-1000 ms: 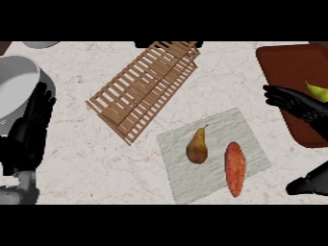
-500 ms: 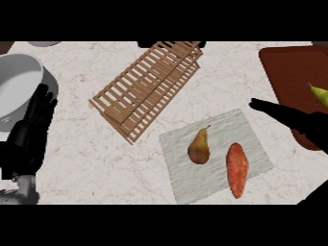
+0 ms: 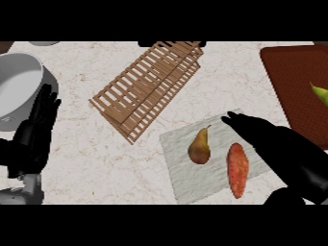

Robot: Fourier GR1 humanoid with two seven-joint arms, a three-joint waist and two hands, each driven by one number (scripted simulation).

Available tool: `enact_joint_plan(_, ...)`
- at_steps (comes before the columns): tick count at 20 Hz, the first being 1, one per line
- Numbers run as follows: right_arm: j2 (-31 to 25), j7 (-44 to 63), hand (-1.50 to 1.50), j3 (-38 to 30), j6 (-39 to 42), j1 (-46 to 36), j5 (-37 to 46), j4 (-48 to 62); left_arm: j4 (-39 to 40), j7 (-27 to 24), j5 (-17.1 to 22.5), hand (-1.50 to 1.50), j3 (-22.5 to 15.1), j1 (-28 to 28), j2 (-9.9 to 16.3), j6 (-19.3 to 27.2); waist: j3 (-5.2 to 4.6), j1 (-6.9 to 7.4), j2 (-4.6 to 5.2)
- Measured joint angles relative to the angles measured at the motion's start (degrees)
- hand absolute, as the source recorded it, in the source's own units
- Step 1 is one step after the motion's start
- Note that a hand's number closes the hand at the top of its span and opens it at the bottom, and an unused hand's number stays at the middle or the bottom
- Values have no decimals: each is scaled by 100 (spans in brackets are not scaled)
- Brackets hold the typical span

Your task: Pick the sweet potato from the placemat and place it in the tiered shelf

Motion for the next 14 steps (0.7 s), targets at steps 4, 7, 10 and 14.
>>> enact_joint_plan(4,138,316,-150,379,204,-52,530,227,-110,84,-35,0,34,37,-4,-10,1,3,1)
enact_joint_plan(7,325,292,-150,482,226,91,997,419,-45,-27,19,0,156,81,-17,-131,3,-11,2)
enact_joint_plan(10,464,-73,-150,447,162,380,1456,674,44,-93,33,0,287,91,-8,-275,4,-22,4)
enact_joint_plan(14,617,-433,-150,143,385,614,1748,798,2,-79,-57,0,368,120,-96,-341,6,-31,3)
